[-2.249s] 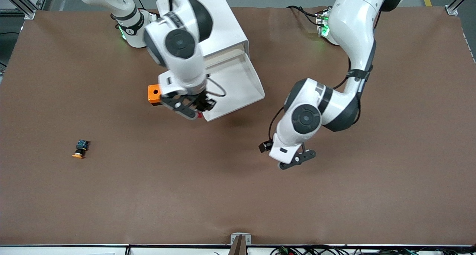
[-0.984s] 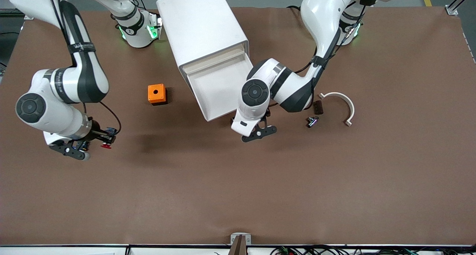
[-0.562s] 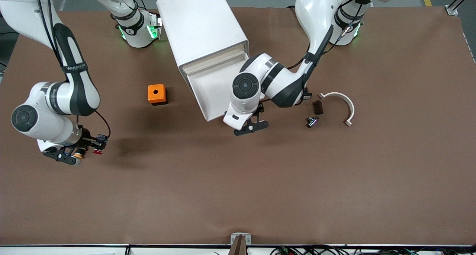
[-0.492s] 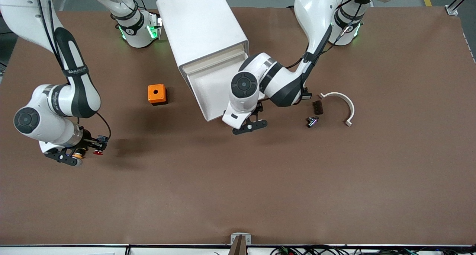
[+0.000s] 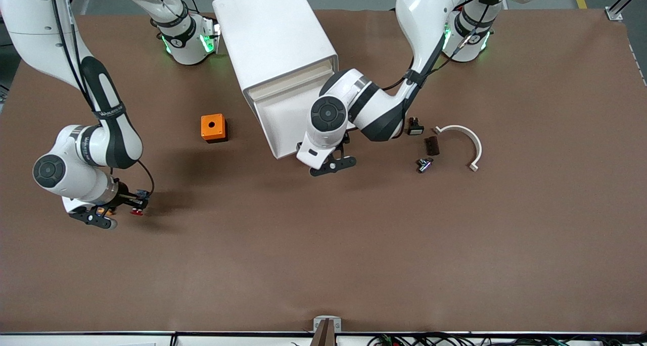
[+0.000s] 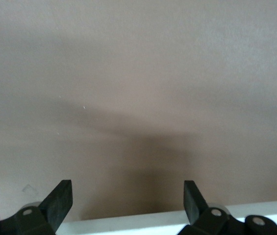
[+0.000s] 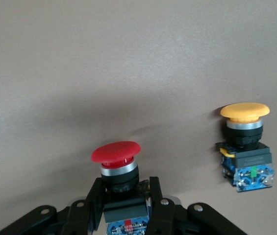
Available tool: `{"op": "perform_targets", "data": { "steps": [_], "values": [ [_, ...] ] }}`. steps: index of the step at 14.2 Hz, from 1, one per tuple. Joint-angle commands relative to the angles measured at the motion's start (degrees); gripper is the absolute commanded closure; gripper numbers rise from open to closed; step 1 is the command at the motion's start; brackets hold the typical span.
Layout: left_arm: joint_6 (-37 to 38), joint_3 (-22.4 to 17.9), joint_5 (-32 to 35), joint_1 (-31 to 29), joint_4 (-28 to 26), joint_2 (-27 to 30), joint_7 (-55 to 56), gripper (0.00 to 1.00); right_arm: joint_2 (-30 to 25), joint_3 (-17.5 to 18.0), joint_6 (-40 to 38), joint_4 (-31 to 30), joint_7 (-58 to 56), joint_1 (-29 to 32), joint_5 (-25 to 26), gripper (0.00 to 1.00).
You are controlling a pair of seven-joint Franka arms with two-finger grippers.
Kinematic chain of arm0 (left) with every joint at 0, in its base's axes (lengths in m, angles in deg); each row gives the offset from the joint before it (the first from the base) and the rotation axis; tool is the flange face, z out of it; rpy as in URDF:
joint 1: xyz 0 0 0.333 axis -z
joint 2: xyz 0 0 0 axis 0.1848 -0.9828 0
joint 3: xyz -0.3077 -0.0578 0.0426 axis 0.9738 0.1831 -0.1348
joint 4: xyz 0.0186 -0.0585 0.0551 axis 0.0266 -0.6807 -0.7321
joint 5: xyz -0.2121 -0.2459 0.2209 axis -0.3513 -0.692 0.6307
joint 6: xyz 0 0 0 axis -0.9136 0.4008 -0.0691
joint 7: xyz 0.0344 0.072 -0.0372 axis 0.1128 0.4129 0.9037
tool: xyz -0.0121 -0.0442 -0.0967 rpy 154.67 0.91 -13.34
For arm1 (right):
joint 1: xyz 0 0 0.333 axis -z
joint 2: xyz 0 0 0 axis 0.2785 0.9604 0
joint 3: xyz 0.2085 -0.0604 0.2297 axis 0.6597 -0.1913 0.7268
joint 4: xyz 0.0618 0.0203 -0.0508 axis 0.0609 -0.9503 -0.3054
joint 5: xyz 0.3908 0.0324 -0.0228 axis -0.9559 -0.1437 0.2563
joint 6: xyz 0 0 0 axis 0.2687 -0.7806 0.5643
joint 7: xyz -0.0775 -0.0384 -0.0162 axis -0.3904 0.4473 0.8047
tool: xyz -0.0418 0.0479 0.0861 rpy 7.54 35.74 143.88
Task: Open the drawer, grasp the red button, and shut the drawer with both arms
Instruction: 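Push the drawer shut with the left gripper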
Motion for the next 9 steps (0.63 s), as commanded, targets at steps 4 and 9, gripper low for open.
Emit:
{"op": "perform_targets", "data": {
  "steps": [4,9],
  "values": [
    [-0.71,0.31,-4.85,1.71,-1.33,0.49,6.12,0.00,0.91,1.10,0.68,0.71,-3.13,3.17,0.61,1.00],
    [-0.27,0.31,-9.07,2.94,-2.03,0.66,10.97,0.00,1.88,1.10,2.61,0.71,-6.31,4.58,0.52,1.00]
  ]
}}
